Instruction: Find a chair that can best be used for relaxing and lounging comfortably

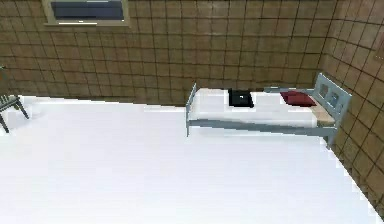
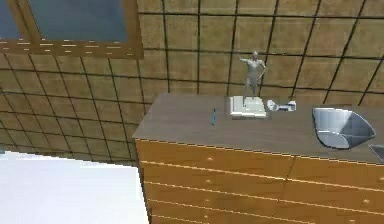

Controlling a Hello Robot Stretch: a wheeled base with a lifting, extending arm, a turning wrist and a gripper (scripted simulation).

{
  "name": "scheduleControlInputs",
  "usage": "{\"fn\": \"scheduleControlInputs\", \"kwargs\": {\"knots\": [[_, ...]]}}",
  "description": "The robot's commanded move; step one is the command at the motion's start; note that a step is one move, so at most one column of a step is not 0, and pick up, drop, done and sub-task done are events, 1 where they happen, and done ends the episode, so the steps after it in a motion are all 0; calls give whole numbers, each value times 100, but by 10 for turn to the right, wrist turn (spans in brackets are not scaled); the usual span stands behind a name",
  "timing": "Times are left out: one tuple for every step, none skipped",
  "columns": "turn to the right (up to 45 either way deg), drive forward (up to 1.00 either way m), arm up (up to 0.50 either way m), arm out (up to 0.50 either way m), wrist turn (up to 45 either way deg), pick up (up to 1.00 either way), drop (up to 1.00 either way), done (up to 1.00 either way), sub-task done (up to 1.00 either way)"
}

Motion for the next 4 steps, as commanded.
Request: {"fn": "scheduleControlInputs", "kwargs": {"knots": [[-450,0,0,0,0,0,0,0,0],[-60,0,0,0,0,0,0,0,0],[0,100,0,0,0,0,0,0,0],[-30,0,0,0,0,0,0,0,0]]}}
